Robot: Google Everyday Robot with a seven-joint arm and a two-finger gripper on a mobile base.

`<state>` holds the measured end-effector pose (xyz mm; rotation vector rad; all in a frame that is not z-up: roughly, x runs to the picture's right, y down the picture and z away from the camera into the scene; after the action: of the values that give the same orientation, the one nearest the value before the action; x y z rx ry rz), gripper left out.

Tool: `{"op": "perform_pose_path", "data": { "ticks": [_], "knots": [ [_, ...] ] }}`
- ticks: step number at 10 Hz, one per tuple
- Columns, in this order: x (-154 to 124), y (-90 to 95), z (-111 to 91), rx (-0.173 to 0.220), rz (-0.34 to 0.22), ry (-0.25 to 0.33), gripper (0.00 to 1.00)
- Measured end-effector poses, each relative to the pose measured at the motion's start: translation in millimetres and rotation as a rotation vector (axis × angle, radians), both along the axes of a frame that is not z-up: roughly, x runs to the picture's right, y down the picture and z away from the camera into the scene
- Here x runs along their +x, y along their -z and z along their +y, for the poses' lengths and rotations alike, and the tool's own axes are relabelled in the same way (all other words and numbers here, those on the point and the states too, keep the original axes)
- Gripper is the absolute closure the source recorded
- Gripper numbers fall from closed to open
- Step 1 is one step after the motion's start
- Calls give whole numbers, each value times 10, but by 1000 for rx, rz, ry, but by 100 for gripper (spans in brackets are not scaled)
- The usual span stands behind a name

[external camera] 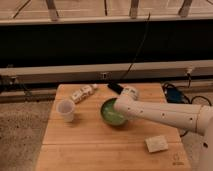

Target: Pick up the ceramic bowl

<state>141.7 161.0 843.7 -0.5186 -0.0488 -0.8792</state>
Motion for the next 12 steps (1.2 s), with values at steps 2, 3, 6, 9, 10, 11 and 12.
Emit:
{"op": "perform_pose_path", "data": {
  "ticks": [2, 3, 6, 9, 10, 11, 12],
  "knots": [
    [-8, 101, -130, 8, 1, 11, 96],
    [-10, 156, -202, 14, 1, 17, 96],
    [-14, 185, -264, 20, 1, 28, 96],
    [-25, 323, -414, 26, 0, 43, 96],
    [-35, 335, -433, 25, -4, 49, 96],
    [-59, 360, -451, 25, -12, 57, 96],
    [-71, 386, -465, 24, -16, 62, 96]
  ]
}}
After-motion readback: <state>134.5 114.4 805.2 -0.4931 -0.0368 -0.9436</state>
